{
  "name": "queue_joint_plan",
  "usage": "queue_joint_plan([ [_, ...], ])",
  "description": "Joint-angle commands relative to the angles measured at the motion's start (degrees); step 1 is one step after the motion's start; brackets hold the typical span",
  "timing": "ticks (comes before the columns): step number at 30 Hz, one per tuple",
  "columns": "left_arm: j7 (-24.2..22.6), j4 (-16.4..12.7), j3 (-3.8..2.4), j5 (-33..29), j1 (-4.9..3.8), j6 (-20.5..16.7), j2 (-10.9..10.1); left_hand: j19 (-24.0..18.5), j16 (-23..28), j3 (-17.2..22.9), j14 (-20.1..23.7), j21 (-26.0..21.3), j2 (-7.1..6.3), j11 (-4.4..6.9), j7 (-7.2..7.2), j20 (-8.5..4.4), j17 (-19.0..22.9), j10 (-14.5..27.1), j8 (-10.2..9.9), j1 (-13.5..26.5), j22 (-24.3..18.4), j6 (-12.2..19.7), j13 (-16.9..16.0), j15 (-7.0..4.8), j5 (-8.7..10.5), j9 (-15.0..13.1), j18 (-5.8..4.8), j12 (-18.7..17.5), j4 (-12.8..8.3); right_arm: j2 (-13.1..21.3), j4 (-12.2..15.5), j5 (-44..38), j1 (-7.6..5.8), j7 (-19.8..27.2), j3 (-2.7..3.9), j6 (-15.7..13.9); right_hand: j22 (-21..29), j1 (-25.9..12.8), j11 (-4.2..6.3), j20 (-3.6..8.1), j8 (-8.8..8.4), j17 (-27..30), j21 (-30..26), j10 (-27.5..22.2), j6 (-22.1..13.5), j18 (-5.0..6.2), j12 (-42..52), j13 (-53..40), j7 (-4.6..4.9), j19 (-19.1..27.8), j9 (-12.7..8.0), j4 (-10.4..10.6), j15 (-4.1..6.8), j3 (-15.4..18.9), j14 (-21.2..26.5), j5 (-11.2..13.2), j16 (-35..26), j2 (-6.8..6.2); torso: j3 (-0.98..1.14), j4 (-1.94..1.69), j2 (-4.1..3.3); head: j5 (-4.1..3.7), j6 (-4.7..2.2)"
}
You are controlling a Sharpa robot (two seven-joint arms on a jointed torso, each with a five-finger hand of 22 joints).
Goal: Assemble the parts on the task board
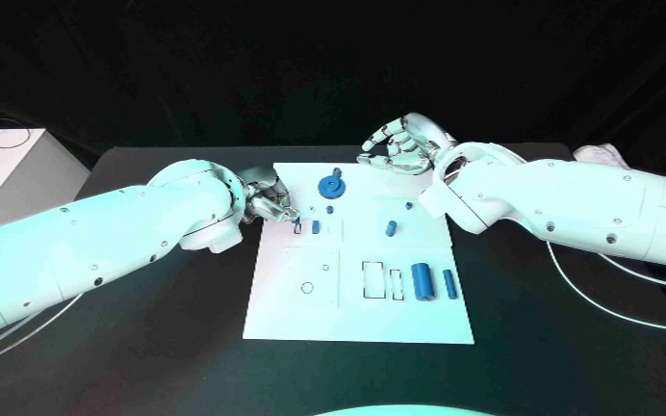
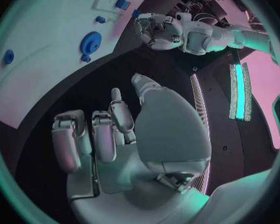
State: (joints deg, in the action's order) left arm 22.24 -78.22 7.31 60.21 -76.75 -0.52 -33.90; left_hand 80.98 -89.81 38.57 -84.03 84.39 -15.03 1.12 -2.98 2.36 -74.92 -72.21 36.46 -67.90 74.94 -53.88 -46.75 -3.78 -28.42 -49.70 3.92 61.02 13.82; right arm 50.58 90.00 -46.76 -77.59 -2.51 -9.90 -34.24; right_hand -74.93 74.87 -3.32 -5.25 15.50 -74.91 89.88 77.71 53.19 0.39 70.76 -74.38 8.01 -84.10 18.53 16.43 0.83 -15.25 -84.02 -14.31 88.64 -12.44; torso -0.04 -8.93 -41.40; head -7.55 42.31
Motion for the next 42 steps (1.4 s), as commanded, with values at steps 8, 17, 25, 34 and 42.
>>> queue_joint_plan([
  [8, -1.1, 1.3, 0.93, 2.3, 0.37, 0.3, 1.2, 0.5, -0.2, 11.7, -6.0, 0.3, 0.27, 0.15, -0.01, 0.03, -15.1, -0.3, 0.4, 0.2, 3.8, -0.3, 0.1, -0.4, -0.19, 0.0, -1.11, 0.1, -12.0, -0.1, 0.1, -0.3, 0.06, 0.8, 0.01, 0.8, -15.1, -0.3, 0.15, 0.22, 0.27, -12.2, 0.1, -0.3, -0.5, -0.39, -0.3, 0.1, -0.08, -5.9, 0.1, -0.1, 0.13, 0.4, -5.2, -0.3, -0.4, 0.07, 0.08, -0.01, -0.02, -0.2, 0.33],
  [17, -1.1, 2.5, 1.08, 2.7, 0.56, 0.4, 1.6, 0.6, -0.2, 11.7, -6.0, 0.3, 0.26, 0.16, -0.01, 0.02, -15.1, -0.3, 0.4, 0.3, 3.8, -0.3, 0.0, -0.41, -0.21, 0.0, -1.11, 0.2, -12.1, 0.0, 0.2, -0.3, 0.06, 0.8, 0.01, 0.8, -15.1, -0.4, 0.15, 0.23, 0.31, -12.2, 0.1, -0.4, -0.5, -0.39, -0.3, 0.1, -0.08, -5.9, 0.1, -0.1, 0.13, 0.4, -5.2, -0.3, -0.4, 0.14, 0.07, -0.1, 0.05, -0.28, 0.41],
  [25, -1.4, 2.7, 1.11, 2.8, 0.65, 0.9, 1.8, 0.5, -0.2, 11.7, -6.0, 0.3, 0.25, 0.16, -0.01, 0.01, -15.1, -0.4, 0.4, 0.3, 3.8, -0.3, 0.0, -0.41, -0.23, 0.0, -1.11, 0.2, -12.1, -0.1, 0.2, -0.3, 0.06, 0.9, 0.01, 0.7, -15.1, -0.4, 0.15, 0.23, 0.31, -12.2, 0.1, -0.4, -0.5, -0.39, -0.3, 0.1, -0.08, -5.9, 0.1, -0.1, 0.13, 0.4, -5.2, -0.3, -0.4, 0.14, 0.08, 0.01, 0.05, -0.38, 0.46],
  [34, -2.2, 2.6, 1.17, 2.8, 0.7, 1.7, 1.9, 0.6, -0.2, 11.7, -6.0, 0.3, 0.2, 0.17, 0.0, 0.0, -15.1, -0.4, 0.4, 0.3, 3.8, -0.4, 0.0, -0.42, -0.27, 0.1, -1.12, 0.1, -12.1, 0.0, 0.2, -0.2, 0.06, 0.8, 0.01, 0.7, -15.1, -0.4, 0.15, 0.23, 0.31, -12.2, 0.1, -0.4, -0.5, -0.39, -0.3, 0.1, -0.08, -5.9, 0.1, -0.1, 0.13, 0.4, -5.2, -0.3, -0.4, 0.14, 0.1, -0.09, 0.02, -0.4, 0.6],
  [42, -2.2, 2.9, 1.18, 3.2, 0.7, 2.0, 2.2, 0.6, -0.2, 11.7, -6.0, 0.3, 0.2, 0.17, 0.0, -0.01, -15.1, -0.4, 0.4, 0.4, 3.8, -0.4, 0.1, -0.43, -0.26, 0.1, -1.11, 0.1, -12.1, 0.0, 0.1, -0.2, 0.06, 0.8, 0.01, 0.8, -15.1, -0.4, 0.16, 0.23, 0.35, -12.2, 0.1, -0.3, -0.5, -0.39, -0.3, 0.1, -0.08, -5.9, 0.1, -0.1, 0.14, 0.4, -5.2, -0.4, -0.4, 0.22, 0.06, -0.03, 0.01, -0.36, 0.68],
])
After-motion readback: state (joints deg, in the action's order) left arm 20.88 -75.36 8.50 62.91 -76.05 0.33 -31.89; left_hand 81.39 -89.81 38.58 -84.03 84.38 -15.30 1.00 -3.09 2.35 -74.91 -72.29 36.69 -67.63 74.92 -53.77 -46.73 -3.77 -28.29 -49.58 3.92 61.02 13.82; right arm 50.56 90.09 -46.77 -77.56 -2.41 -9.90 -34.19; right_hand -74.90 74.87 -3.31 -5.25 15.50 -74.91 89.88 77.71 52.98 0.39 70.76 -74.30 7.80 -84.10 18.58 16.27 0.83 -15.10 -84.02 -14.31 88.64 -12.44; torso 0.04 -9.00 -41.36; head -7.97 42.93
